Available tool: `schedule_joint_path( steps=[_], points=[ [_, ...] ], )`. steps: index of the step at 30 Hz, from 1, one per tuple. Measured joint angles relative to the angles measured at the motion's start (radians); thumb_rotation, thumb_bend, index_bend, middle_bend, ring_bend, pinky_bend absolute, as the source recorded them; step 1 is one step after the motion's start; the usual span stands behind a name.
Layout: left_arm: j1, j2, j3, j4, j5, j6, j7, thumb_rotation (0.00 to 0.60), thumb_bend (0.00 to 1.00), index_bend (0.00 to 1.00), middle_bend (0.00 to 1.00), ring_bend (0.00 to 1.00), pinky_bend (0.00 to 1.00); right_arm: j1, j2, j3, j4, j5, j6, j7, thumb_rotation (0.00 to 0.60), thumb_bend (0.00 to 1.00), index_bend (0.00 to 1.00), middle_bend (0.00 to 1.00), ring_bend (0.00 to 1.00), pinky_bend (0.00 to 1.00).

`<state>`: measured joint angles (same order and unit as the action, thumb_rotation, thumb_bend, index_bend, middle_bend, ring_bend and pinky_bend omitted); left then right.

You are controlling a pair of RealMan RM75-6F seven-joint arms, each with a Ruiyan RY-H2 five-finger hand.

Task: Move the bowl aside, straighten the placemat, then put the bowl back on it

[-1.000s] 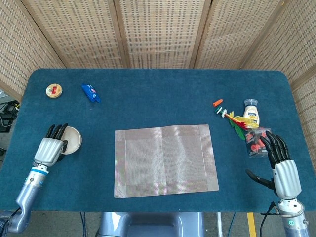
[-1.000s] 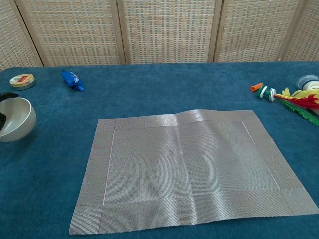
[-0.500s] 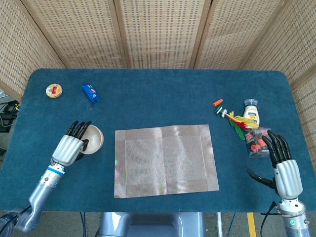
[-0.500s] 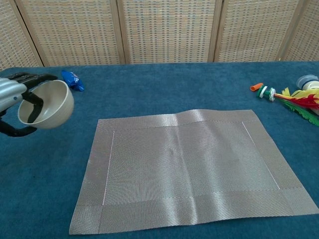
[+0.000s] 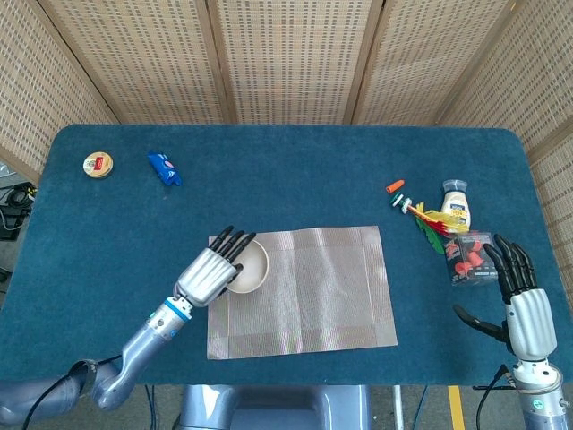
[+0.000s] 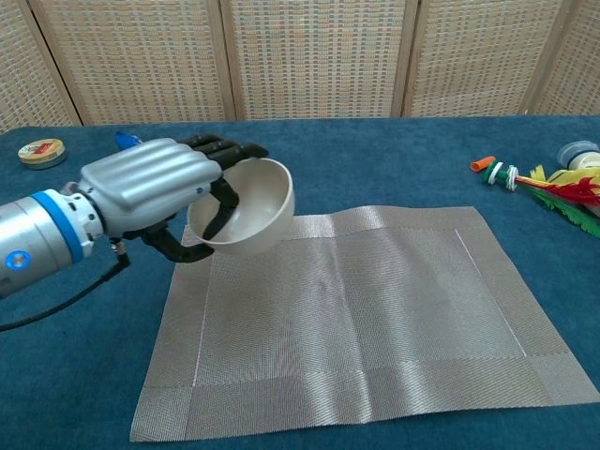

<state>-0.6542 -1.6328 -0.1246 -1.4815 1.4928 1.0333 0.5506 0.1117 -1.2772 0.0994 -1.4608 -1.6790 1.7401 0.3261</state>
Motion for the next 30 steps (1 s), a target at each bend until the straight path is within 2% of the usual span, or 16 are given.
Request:
schedule_joint_path(
  steps=[13,20,22,27,30],
  points=[
    [-0.099,-0.123,-0.042,0.008,-0.155,-0.097,0.19,0.6,0.34,0.57,0.0,0.0,0.0,0.003,0.005,0.004,0.008,0.017,-0.016,0.029,0.6,0.26,0.08,0.0,0.0,0.0],
    [-0.125,-0.163,-0.029,0.03,-0.216,-0.114,0.24,0.6,0.34,0.53,0.0,0.0,0.0,0.001,0.006,0.007,0.01,0.02,-0.013,0.034,0.6,0.26,0.08,0.0,0.0,0.0],
    [-0.126,-0.164,-0.017,0.03,-0.221,-0.112,0.245,0.6,0.34,0.47,0.0,0.0,0.0,0.001,0.005,0.007,0.011,0.02,-0.013,0.035,0.6,0.26,0.08,0.0,0.0,0.0],
    [-0.12,-0.146,-0.005,0.016,-0.219,-0.094,0.228,0.6,0.29,0.17,0.0,0.0,0.0,0.001,0.005,0.007,0.01,0.017,-0.011,0.031,0.6,0.26,0.08,0.0,0.0,0.0],
    [-0.113,-0.121,0.001,-0.004,-0.209,-0.076,0.211,0.6,0.27,0.06,0.0,0.0,0.0,0.001,0.003,0.007,0.011,0.015,-0.009,0.028,0.6,0.26,0.08,0.0,0.0,0.0]
  ],
)
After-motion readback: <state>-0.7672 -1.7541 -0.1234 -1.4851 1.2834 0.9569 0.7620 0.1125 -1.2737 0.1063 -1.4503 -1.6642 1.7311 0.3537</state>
